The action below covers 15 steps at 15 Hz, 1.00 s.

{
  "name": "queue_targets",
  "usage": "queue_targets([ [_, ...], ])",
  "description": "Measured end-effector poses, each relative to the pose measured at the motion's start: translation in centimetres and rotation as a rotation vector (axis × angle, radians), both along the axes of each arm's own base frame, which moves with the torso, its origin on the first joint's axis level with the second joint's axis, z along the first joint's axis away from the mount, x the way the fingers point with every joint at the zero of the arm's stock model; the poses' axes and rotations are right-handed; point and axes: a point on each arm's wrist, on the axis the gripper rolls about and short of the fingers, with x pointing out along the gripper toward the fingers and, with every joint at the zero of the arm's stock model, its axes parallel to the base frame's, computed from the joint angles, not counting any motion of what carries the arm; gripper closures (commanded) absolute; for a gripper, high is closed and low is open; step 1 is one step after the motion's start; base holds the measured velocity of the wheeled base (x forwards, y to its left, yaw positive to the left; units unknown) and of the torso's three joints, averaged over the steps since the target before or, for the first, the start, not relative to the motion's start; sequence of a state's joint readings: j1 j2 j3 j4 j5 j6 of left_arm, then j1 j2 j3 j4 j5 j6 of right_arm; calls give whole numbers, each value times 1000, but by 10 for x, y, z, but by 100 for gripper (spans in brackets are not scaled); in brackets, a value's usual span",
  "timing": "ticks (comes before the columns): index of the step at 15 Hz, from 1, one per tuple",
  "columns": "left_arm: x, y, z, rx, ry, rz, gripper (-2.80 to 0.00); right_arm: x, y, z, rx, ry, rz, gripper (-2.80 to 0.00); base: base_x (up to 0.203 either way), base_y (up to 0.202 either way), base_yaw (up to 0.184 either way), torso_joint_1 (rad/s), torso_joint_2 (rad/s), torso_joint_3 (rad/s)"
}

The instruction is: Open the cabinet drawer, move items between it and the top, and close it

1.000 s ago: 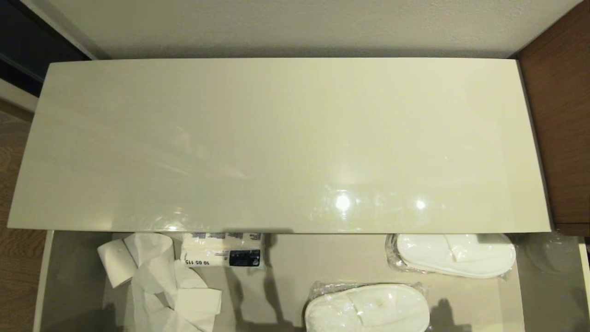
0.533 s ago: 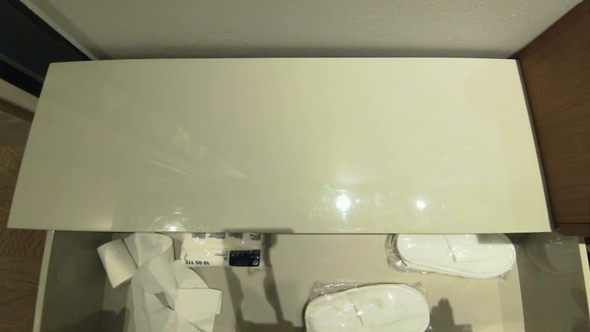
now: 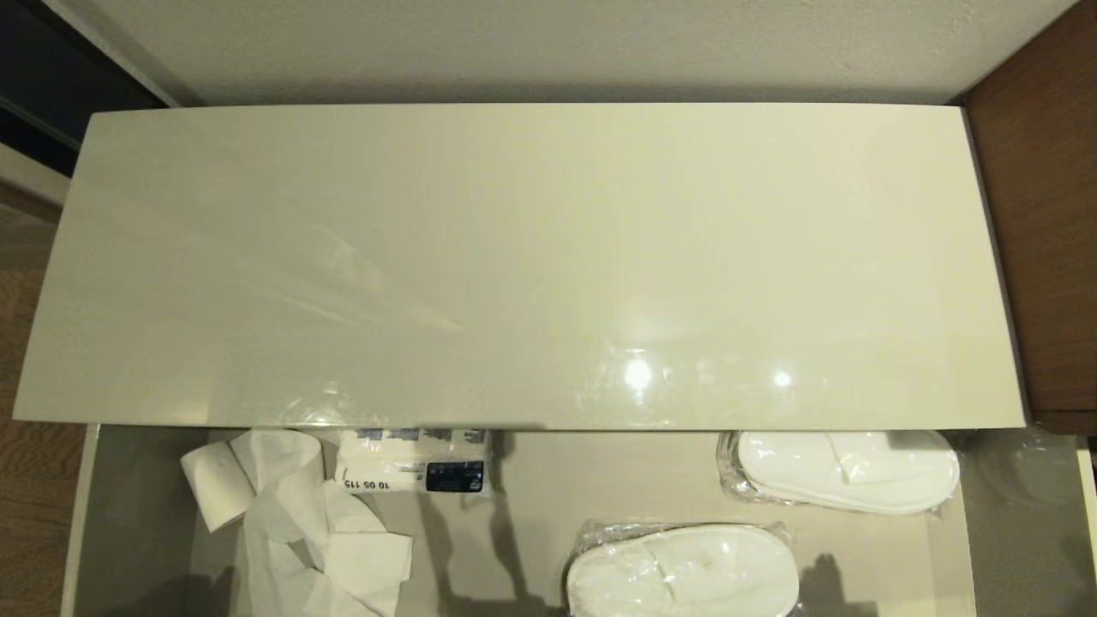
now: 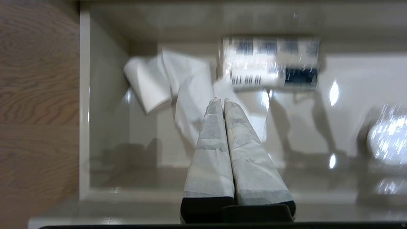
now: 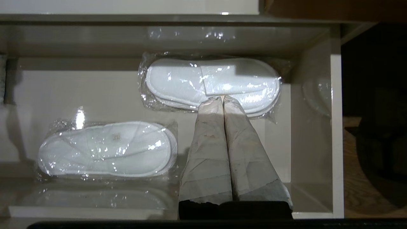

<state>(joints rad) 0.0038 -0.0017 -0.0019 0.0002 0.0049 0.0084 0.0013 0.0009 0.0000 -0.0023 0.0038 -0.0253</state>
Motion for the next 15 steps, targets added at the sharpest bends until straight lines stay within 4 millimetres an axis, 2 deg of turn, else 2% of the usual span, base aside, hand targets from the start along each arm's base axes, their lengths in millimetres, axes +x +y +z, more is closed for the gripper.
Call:
queue_targets([
  [5,0,0,-1,12,15,2,0,0,0,0,0,0,0,0,-182,0,0,2,0,3],
  [15,0,0,-2,17,15,2,0,0,0,0,-3,0,2,0,0,0,0,0,0,0],
])
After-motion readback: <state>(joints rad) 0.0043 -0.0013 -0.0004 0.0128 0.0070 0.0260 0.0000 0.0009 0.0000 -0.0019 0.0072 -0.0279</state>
